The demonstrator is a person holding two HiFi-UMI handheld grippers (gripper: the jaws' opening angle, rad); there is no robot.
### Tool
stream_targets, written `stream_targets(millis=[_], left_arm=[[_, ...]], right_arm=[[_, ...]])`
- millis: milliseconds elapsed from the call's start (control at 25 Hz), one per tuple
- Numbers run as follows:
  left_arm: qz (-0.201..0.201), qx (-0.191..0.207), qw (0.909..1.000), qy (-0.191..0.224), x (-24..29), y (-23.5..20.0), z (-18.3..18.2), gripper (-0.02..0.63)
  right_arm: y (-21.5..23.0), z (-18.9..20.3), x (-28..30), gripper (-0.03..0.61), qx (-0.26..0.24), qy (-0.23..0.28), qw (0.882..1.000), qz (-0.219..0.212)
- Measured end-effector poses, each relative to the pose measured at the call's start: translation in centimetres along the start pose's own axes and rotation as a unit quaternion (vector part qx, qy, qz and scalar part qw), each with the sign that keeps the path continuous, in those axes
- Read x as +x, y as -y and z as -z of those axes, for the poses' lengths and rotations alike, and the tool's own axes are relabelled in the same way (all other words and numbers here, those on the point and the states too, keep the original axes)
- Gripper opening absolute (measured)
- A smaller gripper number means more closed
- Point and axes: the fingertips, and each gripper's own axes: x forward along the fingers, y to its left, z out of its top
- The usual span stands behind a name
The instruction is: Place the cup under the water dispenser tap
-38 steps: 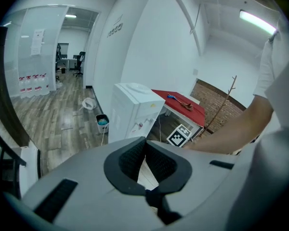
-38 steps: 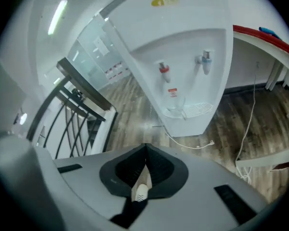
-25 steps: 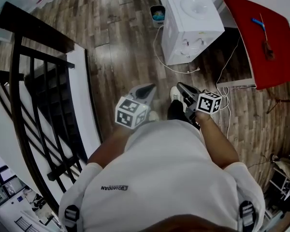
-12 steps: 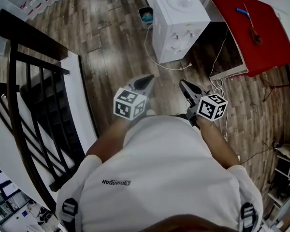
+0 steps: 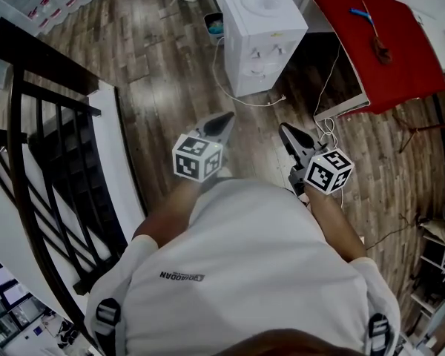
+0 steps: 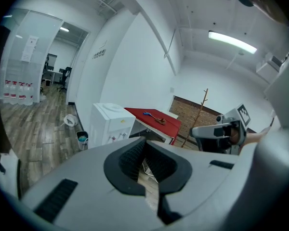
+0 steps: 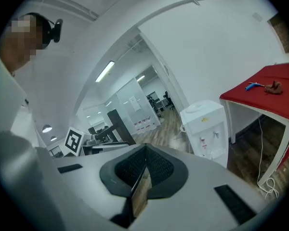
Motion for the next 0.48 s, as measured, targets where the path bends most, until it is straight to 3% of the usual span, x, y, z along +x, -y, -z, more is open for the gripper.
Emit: stream_targets(millis=[480], left_arm=[[-0.005, -0.009, 0.9999, -0.008, 1.5, 3.7, 1.3, -0.003]], right_arm=[[1.2, 2.8, -3.0, 0.021, -0.039, -0.037, 0.998, 0.013]])
